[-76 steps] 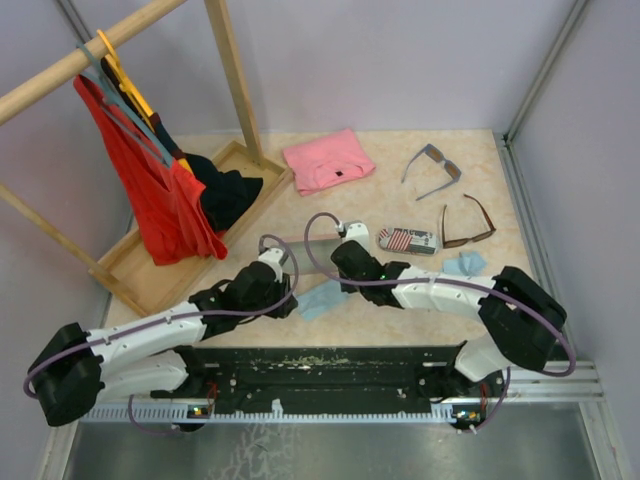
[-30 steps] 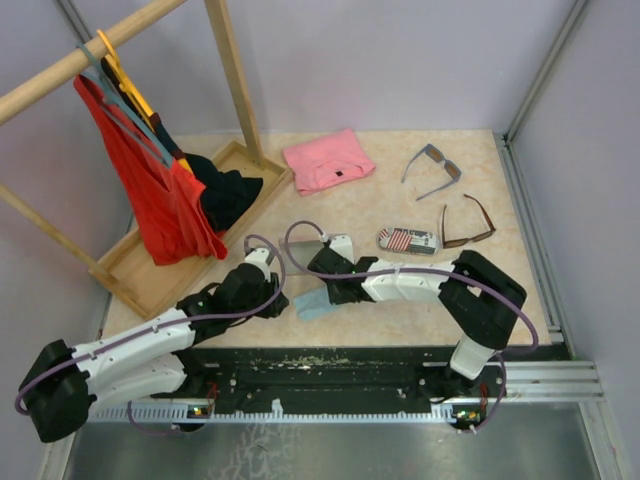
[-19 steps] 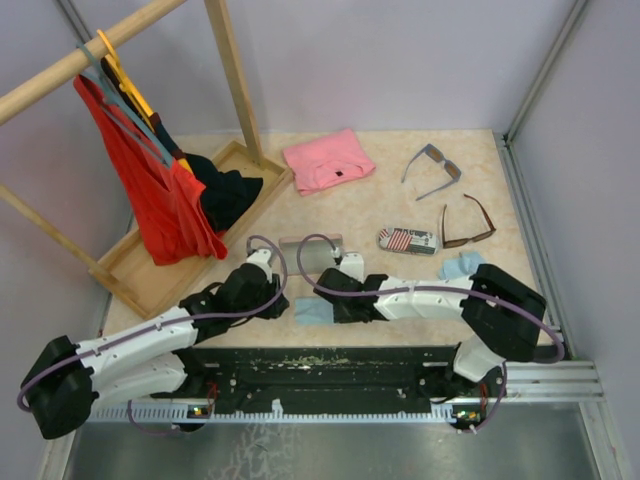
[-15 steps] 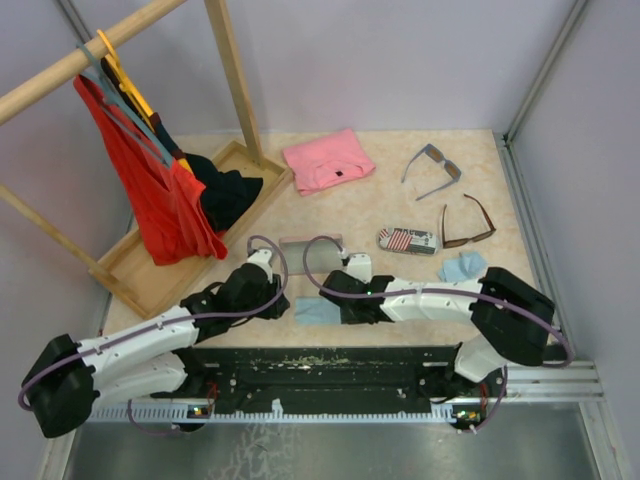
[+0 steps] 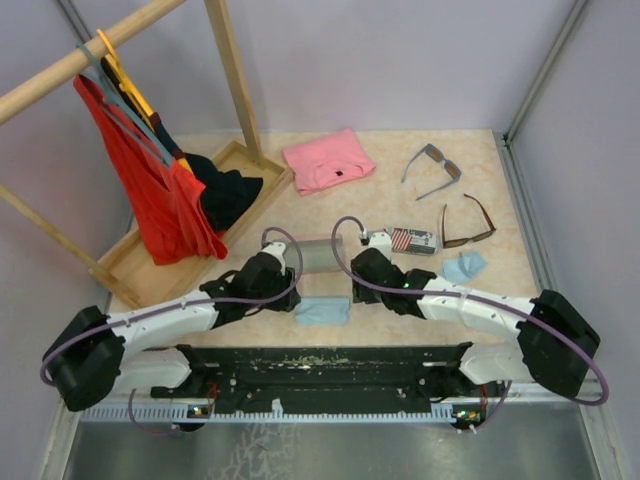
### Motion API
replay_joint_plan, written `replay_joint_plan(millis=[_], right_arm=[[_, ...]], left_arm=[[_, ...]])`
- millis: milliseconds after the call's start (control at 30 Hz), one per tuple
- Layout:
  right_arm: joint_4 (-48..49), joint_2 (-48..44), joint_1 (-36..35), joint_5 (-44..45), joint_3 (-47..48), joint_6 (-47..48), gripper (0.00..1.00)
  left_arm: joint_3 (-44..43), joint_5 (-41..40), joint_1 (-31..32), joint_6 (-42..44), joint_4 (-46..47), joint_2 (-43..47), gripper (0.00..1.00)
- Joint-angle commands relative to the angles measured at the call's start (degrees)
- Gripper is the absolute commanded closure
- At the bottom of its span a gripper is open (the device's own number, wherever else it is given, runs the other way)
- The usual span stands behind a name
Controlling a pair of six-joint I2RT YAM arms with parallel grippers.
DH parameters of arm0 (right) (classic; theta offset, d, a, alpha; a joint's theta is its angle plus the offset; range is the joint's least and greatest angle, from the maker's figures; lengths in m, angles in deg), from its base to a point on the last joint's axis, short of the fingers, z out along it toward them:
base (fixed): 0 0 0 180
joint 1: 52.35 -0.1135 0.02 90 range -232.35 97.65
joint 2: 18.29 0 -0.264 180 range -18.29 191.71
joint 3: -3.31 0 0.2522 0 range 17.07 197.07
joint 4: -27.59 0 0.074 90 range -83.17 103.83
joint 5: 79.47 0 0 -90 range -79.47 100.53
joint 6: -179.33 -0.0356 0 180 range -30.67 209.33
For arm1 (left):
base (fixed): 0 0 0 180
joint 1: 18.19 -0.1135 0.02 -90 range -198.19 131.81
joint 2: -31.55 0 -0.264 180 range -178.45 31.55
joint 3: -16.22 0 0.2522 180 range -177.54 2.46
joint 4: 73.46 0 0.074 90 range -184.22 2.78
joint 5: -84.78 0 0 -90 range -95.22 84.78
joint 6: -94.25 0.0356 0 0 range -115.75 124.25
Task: Organize the sunglasses
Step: Fold the glasses cleaning cloth at the center of the board, then pick up the glasses cleaning cloth from the center of the board.
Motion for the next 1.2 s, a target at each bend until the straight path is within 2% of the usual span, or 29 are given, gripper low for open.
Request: replay_joint_plan(millis=[0,333,800,1167], right_arm=[[4.58,-1.02,0.21,-1.63,-1.86,1.43,0.53],[6.84,-3.28,0.34,-0.78,-5.61,-0.47,0.53],[7.71,-4.18,0.61,-1.07,-7.61,-0.72,0.54],[7.19,-5.17,0.75,-0.62,-8.55,-0.73,0.54]], left_arm=[[-5.09,1.50,-0.22,2.00,0.38,-4.40,0.49],[-10.95,-1.04,-0.01,0.81,-6.61,-13.15,0.53],[-10.09,-2.21,3.60,-1.45,-7.45,-16.21,0.53],[-10.73,-2.72,5.01,-2.09,-7.90,-18.86,0.61]])
